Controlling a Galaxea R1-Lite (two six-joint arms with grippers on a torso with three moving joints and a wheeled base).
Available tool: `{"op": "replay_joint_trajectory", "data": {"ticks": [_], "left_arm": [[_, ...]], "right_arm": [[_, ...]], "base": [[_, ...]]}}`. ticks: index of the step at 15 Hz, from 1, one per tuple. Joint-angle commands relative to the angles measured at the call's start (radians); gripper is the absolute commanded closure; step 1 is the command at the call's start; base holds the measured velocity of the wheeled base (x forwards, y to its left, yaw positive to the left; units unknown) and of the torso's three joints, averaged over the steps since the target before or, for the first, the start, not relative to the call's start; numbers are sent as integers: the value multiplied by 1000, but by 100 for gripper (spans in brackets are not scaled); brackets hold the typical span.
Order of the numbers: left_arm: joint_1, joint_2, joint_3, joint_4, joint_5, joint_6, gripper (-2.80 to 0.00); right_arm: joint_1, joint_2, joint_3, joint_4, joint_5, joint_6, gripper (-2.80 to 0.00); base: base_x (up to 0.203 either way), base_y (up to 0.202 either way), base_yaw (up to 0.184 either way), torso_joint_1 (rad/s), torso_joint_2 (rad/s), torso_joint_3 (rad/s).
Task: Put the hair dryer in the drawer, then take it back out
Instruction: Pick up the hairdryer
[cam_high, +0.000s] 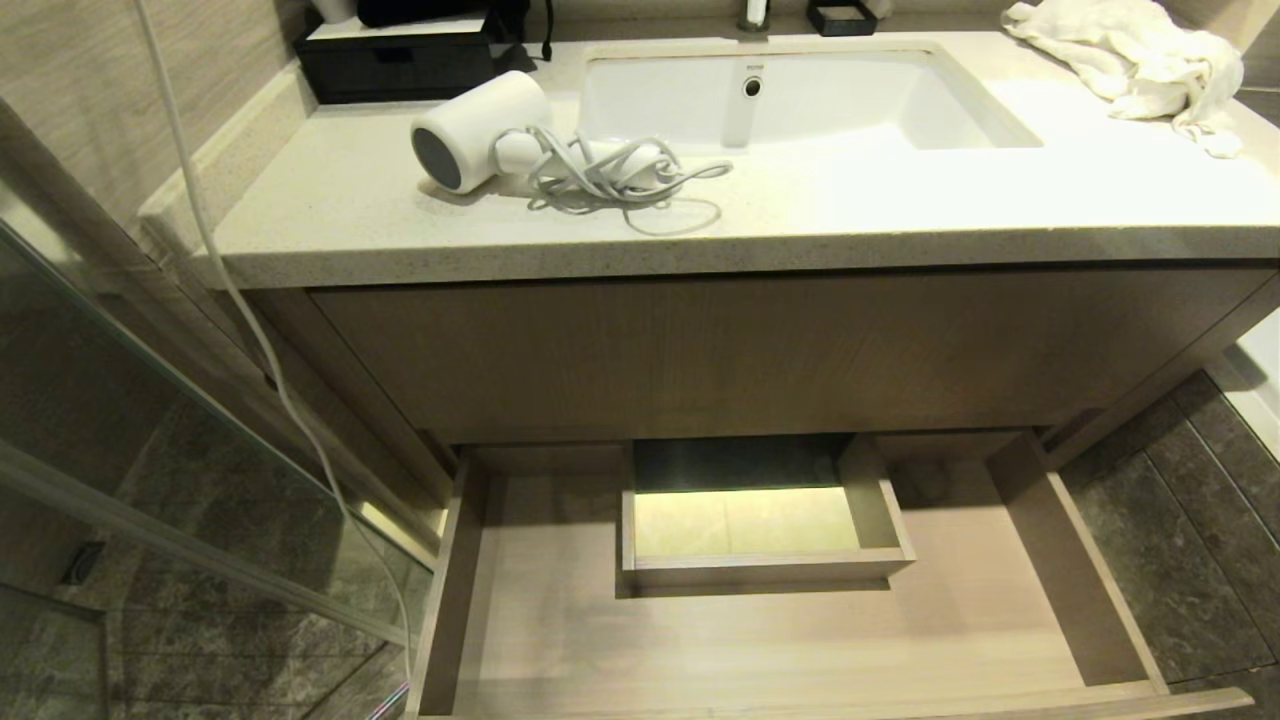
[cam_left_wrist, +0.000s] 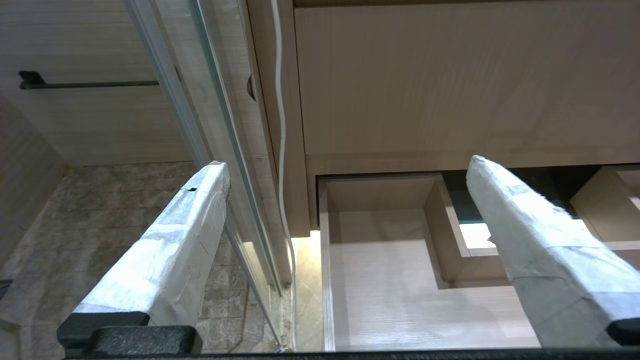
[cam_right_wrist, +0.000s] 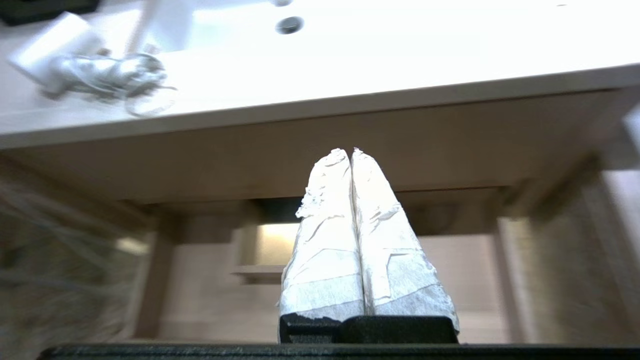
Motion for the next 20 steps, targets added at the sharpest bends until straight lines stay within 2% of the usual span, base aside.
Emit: {"op": "replay_joint_trajectory", "data": {"ticks": [1,4,5,7,9,11,12,14,16,17,19,20], "left_arm": [[1,0,40,-2,0,0,-280],[1,0,40,-2,0,-1,-280],[1,0,40,-2,0,-1,-280],[1,0,40,-2,0,0,-280],[1,0,40,-2,0,0,-280],[1,0,40,-2,0,-1,-280],[1,0,40,-2,0,0,-280],[1,0,40,-2,0,0,-280],[1,0,40,-2,0,-1,-280],[1,0,40,-2,0,-1,-280],[1,0,40,-2,0,-1,-280],[1,0,40,-2,0,-1,-280]], "right_arm": [[122,238,-198,92,20,66,0],[285,332,-288,155,59,189,0],[311,372,-317,161,68,212,0],[322,454,-386,175,74,200,0],[295,542,-439,158,76,122,0],[276,592,-447,130,90,-44,0],[276,616,-448,127,102,-89,0],[311,672,-448,109,173,-126,0],[339,702,-448,71,234,-247,0],[341,721,-448,56,303,-282,0],[352,743,-448,8,442,-309,0],[370,753,-447,-8,466,-316,0]], "base": [[0,0,0,0,0,0],[0,0,0,0,0,0],[0,0,0,0,0,0],[0,0,0,0,0,0],[0,0,0,0,0,0],[0,0,0,0,0,0],[0,0,0,0,0,0],[0,0,0,0,0,0],[0,0,0,0,0,0],[0,0,0,0,0,0],[0,0,0,0,0,0],[0,0,0,0,0,0]]}}
